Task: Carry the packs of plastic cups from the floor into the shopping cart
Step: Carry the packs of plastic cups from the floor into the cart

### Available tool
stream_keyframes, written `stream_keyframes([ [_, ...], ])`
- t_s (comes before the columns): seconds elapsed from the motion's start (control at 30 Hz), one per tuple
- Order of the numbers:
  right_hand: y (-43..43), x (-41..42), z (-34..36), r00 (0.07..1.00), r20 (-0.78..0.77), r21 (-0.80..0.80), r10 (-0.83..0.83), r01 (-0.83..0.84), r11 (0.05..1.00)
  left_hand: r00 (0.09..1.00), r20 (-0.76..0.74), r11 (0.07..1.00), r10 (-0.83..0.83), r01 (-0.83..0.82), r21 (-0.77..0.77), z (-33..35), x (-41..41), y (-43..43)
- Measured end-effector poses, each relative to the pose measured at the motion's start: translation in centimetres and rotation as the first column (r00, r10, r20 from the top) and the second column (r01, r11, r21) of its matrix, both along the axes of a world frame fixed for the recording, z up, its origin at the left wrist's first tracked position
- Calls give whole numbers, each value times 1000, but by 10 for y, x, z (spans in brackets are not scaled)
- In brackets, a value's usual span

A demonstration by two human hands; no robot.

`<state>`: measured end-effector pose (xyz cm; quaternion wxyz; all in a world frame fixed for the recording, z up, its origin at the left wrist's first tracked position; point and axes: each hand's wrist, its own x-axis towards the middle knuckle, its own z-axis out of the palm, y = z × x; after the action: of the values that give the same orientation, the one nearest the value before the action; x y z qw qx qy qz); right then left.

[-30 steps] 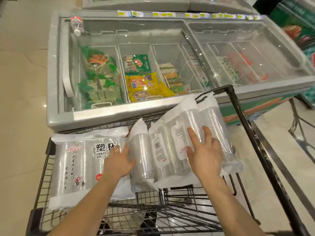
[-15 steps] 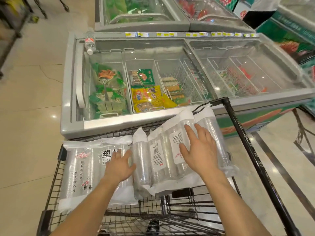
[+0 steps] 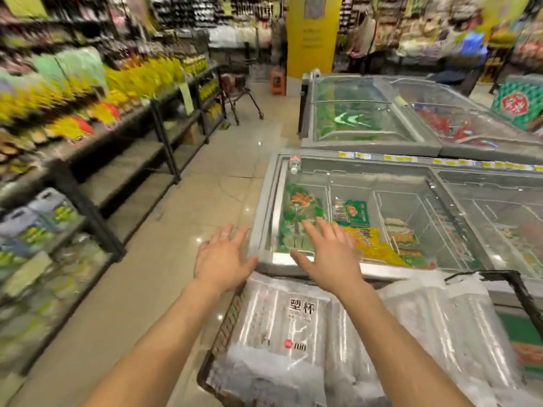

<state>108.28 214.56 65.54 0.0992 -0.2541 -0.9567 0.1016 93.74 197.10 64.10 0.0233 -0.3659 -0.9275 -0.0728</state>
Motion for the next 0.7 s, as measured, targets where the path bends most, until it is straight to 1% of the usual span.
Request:
stream_keyframes([
  [0.07, -48, -31, 18, 996, -14, 34, 89, -89, 995, 995, -58, 997, 79, -78, 7, 21, -19, -66],
  [0.13, -87, -55, 30, 990, 0, 41, 143, -143, 989, 984, -114, 991, 135, -135, 7, 34, -33, -118],
  [0.2, -148, -86, 41, 969, -25, 73, 246, -244, 967, 964, -158, 976, 215, -218, 2, 49, -42, -191],
  [0.33, -283, -147, 58, 892, -27, 94, 452, -447, 889, 907, -163, 921, 388, -389, 26, 67, -58, -341],
  [0.4, -349, -174, 67, 831, -28, 112, 556, -550, 828, 865, -175, 881, 470, -473, 29, 77, -58, -412],
  [0.5, -447, -206, 80, 722, -55, 141, 690, -678, 721, 783, -173, 796, 598, -605, 10, 92, -49, -509],
  [0.7, -630, -249, 90, 458, -54, 162, 887, -873, 461, 571, -171, 588, 803, -806, 66, 102, -14, -668],
])
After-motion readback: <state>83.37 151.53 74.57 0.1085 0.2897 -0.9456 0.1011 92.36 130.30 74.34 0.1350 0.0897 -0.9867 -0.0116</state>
